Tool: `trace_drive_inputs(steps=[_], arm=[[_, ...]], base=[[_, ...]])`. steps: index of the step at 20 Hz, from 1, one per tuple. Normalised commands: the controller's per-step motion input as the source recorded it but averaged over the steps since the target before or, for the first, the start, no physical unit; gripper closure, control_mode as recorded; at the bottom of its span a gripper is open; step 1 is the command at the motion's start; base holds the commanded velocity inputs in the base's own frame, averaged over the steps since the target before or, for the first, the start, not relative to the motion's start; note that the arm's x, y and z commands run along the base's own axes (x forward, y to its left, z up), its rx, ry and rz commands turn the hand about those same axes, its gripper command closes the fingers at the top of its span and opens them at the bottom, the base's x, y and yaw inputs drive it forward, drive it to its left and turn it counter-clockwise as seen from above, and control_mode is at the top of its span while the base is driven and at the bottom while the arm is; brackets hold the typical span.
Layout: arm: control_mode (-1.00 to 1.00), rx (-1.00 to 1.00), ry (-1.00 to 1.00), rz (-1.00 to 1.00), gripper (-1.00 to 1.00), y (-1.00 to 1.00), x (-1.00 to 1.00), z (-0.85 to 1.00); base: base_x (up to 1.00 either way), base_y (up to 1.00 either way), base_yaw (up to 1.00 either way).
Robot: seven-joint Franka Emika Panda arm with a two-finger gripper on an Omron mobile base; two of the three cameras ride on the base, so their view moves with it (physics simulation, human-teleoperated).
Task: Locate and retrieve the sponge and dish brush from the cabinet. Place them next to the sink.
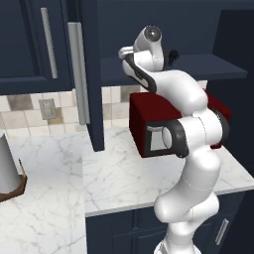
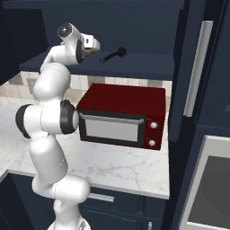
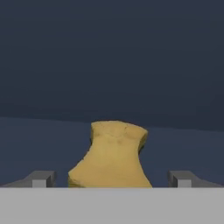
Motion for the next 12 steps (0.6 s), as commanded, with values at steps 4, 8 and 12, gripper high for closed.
trace_drive_inputs(steps=[4, 8, 12], arm=[[-1.0, 0.0, 0.04, -0.03, -1.0, 0.04, 0.23, -0.07], [-1.0, 0.0, 0.03, -0.03, -1.0, 0.03, 0.31, -0.07], [-1.0, 0.0, 0.02, -0.01, -1.0, 0.01, 0.3, -0.09]], base=[[0.0, 0.0, 0.0], [0.0, 0.0, 0.0], [0.0, 0.0, 0.0]])
